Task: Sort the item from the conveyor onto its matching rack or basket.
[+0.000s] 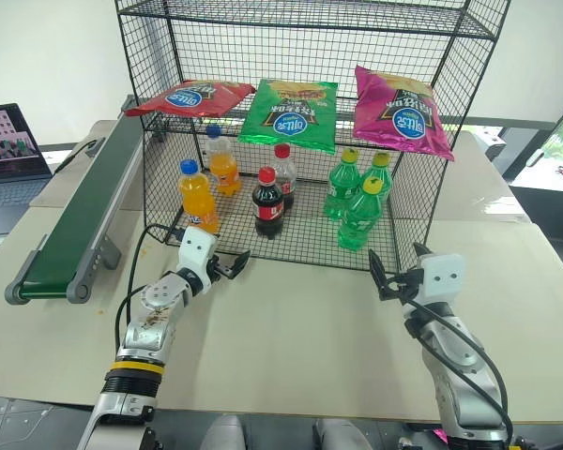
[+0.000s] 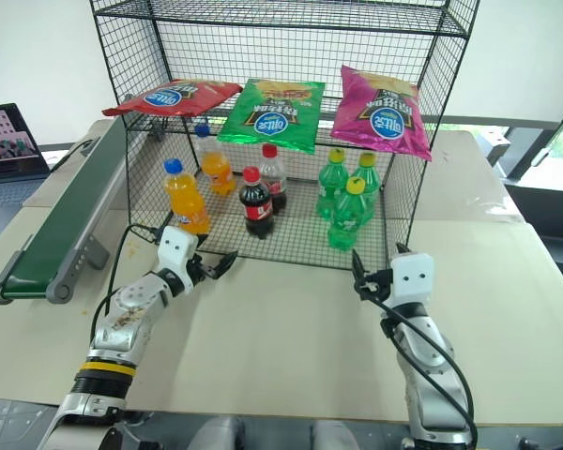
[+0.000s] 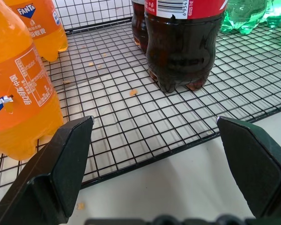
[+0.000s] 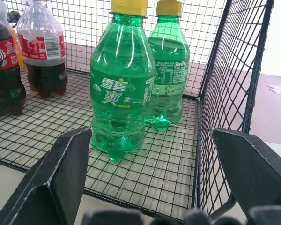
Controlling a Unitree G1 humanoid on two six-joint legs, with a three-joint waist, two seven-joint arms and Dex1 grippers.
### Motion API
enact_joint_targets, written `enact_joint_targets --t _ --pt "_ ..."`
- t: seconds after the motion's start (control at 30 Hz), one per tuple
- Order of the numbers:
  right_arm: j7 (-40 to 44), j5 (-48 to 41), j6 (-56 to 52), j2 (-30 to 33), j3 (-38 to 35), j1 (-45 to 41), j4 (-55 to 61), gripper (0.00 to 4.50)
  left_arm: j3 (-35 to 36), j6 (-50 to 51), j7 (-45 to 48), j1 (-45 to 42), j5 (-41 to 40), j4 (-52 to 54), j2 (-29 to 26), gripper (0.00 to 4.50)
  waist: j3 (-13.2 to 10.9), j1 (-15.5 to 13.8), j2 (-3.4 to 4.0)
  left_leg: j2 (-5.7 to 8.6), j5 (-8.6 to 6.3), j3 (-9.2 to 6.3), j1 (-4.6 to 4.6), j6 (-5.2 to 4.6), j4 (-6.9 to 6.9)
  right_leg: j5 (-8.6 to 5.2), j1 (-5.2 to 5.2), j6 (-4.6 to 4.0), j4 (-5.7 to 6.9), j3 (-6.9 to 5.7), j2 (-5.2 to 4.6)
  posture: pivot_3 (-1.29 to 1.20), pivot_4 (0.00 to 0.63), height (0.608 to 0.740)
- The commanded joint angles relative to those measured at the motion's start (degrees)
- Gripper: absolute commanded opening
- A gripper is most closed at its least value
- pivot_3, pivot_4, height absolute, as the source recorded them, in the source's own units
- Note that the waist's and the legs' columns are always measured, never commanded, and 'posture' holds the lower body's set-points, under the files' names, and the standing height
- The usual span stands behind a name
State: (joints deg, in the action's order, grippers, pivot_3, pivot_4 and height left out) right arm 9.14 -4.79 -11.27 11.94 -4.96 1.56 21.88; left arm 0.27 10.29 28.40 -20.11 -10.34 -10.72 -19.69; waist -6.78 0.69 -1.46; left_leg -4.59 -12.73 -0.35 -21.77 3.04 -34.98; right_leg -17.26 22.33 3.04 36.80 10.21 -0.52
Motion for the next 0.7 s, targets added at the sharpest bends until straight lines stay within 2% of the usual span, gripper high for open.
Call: enact_joint_targets --t 0.03,0.17,0.27,0.47,0.7 --pt "-0.4 0.0 1.3 0.2 -1.2 -0.3 1.6 4.50 0.7 0.9 1.1 -0.7 -0.9 2.3 -0.5 4.47 0.0 0.0 0.00 0.00 0.00 0.00 0.00 0.00 0.00 0.00 0.00 0.00 0.00 0.00 0.00 0.00 0.150 0.740" --pt "0.4 0.0 0.9 0.9 -1.0 0.0 2.3 4.50 0.1 -0.1 -0.9 0.1 1.9 2.0 -0.8 4.47 0.0 0.0 0.00 0.00 0.00 -0.01 0.00 0.00 0.00 0.00 0.00 0.00 0.00 0.00 0.00 0.00 0.150 0.740" --pt "0.8 -0.4 0.6 1.3 -1.6 -0.2 2.5 4.50 -0.4 -3.1 -6.3 1.1 7.1 2.5 -0.6 4.47 0.0 0.1 0.01 0.00 -0.01 -0.01 0.01 -0.01 0.00 0.00 0.00 0.00 0.00 0.00 0.00 0.00 0.150 0.740" --pt "1.7 -0.7 -0.1 2.0 -1.0 0.1 3.6 4.50 1.7 2.2 0.3 1.6 0.3 4.5 -0.9 4.47 0.0 0.0 0.01 0.01 -0.01 -0.02 0.00 -0.01 -0.01 0.00 -0.01 0.00 0.01 -0.01 0.00 0.00 0.150 0.740" --pt "1.7 -0.5 -0.3 1.8 -0.5 0.3 3.9 4.50 2.0 1.4 0.9 1.4 0.4 4.3 -1.4 4.47 0.0 0.2 0.01 0.01 -0.02 -0.03 0.01 -0.03 0.01 0.00 -0.01 0.00 0.01 -0.01 0.00 0.00 0.150 0.740"
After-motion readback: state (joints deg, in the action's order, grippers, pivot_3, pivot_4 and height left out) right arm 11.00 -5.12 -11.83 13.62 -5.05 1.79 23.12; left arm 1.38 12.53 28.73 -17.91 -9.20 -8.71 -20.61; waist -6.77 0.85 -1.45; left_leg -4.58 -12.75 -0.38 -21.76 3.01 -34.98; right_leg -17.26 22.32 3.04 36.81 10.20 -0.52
